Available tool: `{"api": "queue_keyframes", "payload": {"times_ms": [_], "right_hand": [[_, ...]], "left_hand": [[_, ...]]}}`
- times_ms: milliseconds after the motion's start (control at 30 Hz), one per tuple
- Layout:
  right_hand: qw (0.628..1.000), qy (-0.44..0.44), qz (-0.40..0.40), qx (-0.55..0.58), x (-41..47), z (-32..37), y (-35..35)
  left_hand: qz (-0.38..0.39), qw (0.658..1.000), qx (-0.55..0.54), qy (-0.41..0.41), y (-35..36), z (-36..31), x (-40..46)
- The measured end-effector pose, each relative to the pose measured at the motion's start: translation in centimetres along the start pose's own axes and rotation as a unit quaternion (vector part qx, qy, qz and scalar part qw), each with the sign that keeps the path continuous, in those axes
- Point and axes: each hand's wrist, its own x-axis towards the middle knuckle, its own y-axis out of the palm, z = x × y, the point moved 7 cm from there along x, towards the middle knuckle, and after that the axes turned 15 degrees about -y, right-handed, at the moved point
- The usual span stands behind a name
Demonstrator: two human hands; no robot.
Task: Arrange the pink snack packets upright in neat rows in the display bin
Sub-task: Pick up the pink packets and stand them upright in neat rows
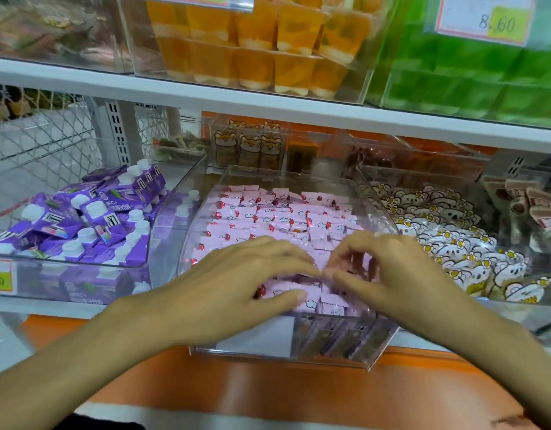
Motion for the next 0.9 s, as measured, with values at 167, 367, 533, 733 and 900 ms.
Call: {"api": "queue_keyframes", "payload": {"times_ms": [167,367,533,733,900], "right_hand": [[0.997,0.003,0.074,0.008,-1.8,0.2,1.4],[0.999,-0.006,0.047,-0.026,-1.8,0.5,1.3],[0.994,-0.068,0.047,-0.067,-2.0,2.5,1.8],[0.979,0.02,-0.196,0.061,-2.1,1.3,-1.8],[0.903,0.092,-0.4,0.129,-3.5,-1.1,-4.8]], "left_hand": [[0.028,0.998,0.059,0.0,1.3,0.1,0.1],[0.026,0.999,-0.01,-0.042,1.3,0.6,0.5],[0.015,0.997,-0.024,-0.071,1.5,0.8,0.7],[0.01,0.995,-0.041,-0.09,1.6,1.2,0.7],[-0.011,0.987,-0.126,-0.103,0.4,1.2,0.6]]}}
